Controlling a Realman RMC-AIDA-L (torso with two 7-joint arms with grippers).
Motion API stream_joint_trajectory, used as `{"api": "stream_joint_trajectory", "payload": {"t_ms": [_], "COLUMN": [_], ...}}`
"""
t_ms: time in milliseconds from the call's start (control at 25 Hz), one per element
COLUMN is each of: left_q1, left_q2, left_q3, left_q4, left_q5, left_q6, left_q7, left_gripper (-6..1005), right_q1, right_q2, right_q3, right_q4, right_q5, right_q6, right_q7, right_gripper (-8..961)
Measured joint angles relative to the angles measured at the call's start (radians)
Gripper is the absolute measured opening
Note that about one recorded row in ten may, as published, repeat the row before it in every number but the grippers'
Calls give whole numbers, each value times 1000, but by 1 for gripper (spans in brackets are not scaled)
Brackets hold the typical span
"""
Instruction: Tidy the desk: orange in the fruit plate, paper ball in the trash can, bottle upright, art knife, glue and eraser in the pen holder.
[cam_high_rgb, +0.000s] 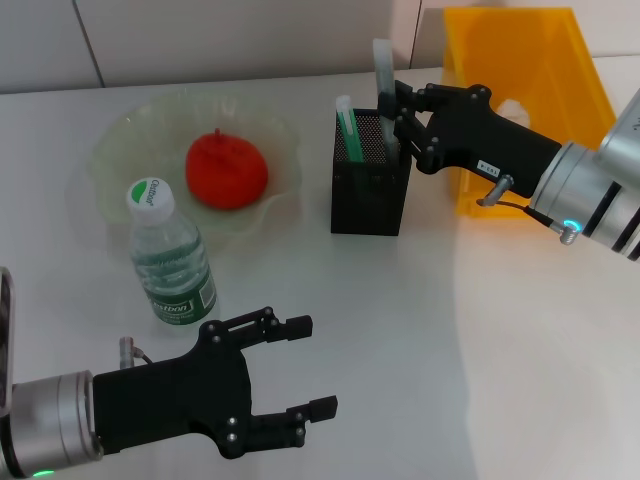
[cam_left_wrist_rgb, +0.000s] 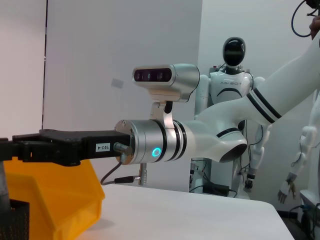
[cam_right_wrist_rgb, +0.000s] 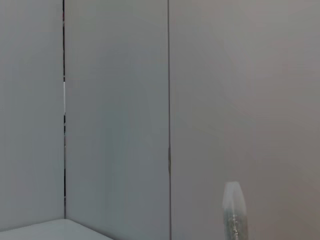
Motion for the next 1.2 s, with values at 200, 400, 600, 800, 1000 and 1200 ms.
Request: {"api": "stream_joint_trajectory", "payload": {"t_ms": [200,400,600,800,1000,1200], "left_q1": [-2,-1,2,3,6,6], "left_q2": [0,0,1,1,2,9], "left_q3": [0,1,-2,-2,-2,-8], "left_q4": [0,0,0,0,3,6], "left_q5": [0,0,0,0,0,0], "left_q6": [-1,0,3,5,13,43], "left_q7": [1,1,0,-2,-2,-7], "left_gripper": [787,787,787,787,787,787], "right_q1": [2,-4,-16,-44,-162,-337], "right_q2": [0,1,2,-1,-11,-41], "right_q3": [0,6,11,11,8,80], "right_q4": [3,0,-14,-52,-196,-447], "right_q5": [2,4,6,7,-18,-350], "right_q6": [6,3,-9,-60,-218,-465], "right_q7": [1,11,32,69,214,404], "right_gripper": [145,147,149,306,611,748]}}
